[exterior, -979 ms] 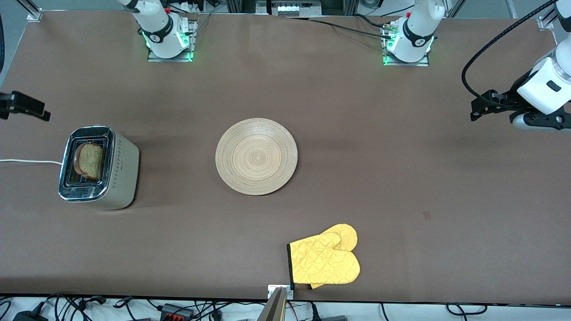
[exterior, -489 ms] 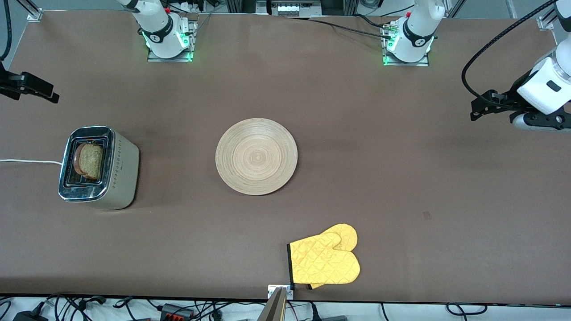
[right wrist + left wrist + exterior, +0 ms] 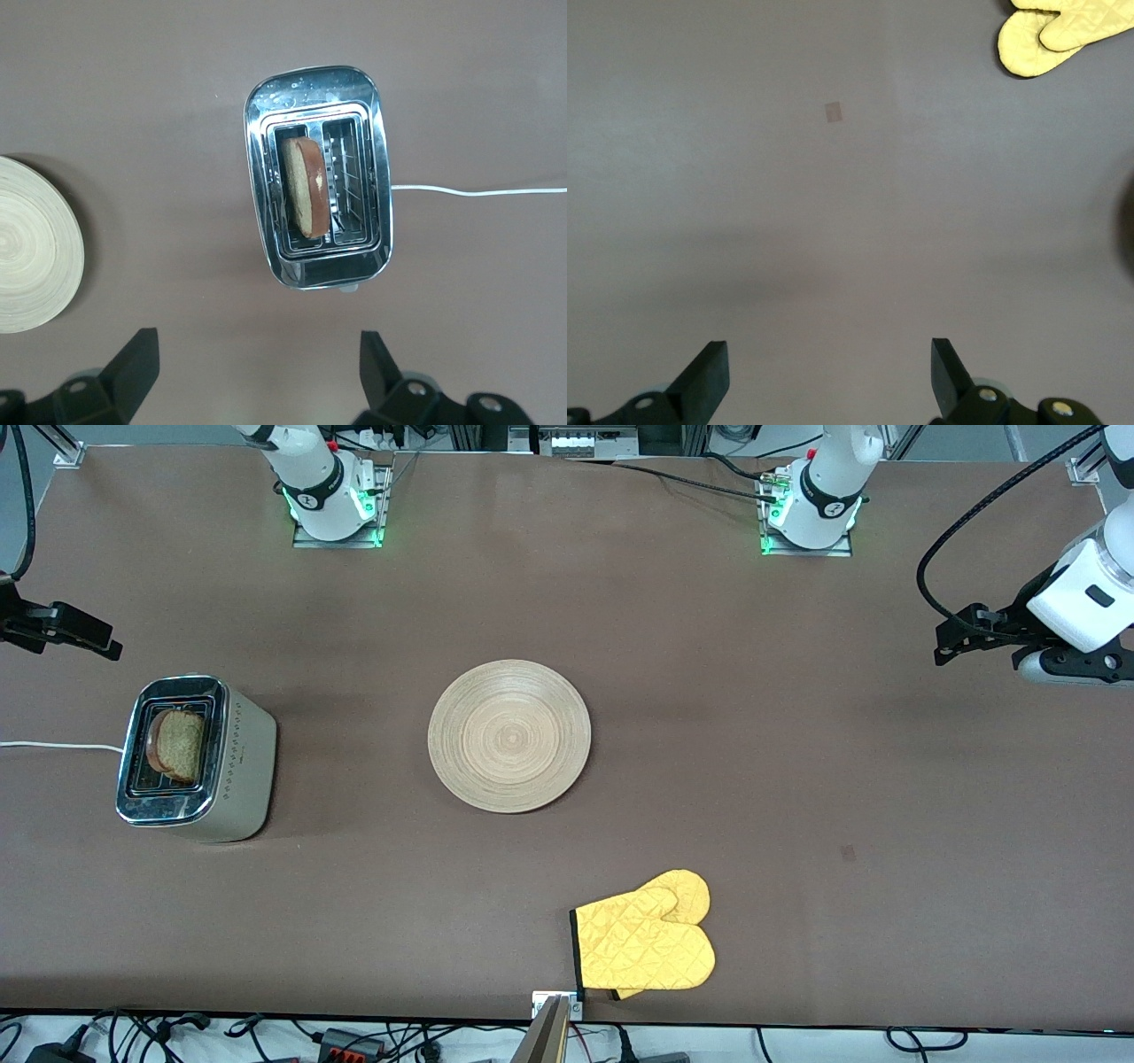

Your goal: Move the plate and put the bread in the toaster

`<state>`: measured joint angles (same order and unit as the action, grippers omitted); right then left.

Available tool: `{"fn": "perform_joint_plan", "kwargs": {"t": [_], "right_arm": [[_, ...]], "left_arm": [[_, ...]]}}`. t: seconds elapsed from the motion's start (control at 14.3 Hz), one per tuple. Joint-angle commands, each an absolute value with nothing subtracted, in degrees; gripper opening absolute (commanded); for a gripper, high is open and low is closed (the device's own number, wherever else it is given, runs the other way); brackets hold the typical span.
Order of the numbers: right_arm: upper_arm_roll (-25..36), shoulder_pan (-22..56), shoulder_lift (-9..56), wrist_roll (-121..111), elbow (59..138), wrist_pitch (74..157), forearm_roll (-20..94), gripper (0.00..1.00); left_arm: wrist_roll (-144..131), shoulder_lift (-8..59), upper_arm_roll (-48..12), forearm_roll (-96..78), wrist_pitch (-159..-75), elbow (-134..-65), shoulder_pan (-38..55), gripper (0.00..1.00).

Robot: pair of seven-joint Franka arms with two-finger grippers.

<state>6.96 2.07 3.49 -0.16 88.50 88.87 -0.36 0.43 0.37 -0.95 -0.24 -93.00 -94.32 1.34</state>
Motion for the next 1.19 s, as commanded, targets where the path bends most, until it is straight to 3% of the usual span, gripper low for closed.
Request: {"fn": "perform_joint_plan", "kwargs": {"t": [0.0,1.12], "right_arm": [[6.94,1.93,3.95,0.35,87.63,88.42,-1.14,1.0],[6.59,1.06,4.3,-0.53,87.63,88.24,-0.62,1.0]], "left_arm": [[0.0,-0.35,-1.23,-0.7,-92.11,-94.22,1.05,1.0],[0.0,-0.35,-1.23,-0.7,-92.11,-94.22,1.05,1.0]]}}
